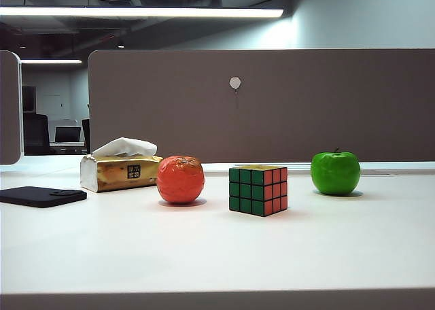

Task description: Move all the fruits on the tabletop near the face of the Rubik's cube that has the color most similar to each fruit.

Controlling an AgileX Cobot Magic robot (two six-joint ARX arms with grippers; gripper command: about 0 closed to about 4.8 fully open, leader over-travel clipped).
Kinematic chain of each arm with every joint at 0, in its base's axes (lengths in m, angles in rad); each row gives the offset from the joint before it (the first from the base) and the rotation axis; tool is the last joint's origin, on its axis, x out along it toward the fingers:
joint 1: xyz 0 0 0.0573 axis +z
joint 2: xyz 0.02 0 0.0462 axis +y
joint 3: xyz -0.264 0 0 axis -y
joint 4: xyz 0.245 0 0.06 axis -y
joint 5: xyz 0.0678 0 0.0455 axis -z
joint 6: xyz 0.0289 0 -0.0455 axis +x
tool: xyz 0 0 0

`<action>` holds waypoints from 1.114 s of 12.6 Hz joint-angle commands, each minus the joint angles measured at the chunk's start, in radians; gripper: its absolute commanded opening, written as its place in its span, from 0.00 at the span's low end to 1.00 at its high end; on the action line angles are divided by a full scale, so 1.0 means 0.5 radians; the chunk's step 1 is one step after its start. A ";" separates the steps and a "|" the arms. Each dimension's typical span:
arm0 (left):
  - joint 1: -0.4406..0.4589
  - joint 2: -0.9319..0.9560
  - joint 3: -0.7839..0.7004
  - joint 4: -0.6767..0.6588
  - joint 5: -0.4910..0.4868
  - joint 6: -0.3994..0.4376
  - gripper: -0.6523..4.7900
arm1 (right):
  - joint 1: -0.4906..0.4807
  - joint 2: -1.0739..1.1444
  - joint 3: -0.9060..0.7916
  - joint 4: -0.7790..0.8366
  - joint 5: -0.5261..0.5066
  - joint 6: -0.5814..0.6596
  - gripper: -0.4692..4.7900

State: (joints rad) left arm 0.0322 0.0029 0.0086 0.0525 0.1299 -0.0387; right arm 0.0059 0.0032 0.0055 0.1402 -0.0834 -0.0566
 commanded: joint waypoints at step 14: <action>-0.001 0.014 0.296 -0.133 0.381 -0.063 0.11 | 0.002 0.000 0.461 -0.475 -0.001 0.005 0.09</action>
State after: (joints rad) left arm 0.0319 0.0044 0.1406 -0.0055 0.2764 -0.0578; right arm 0.0063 0.0032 0.2123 -0.0689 -0.0830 -0.0566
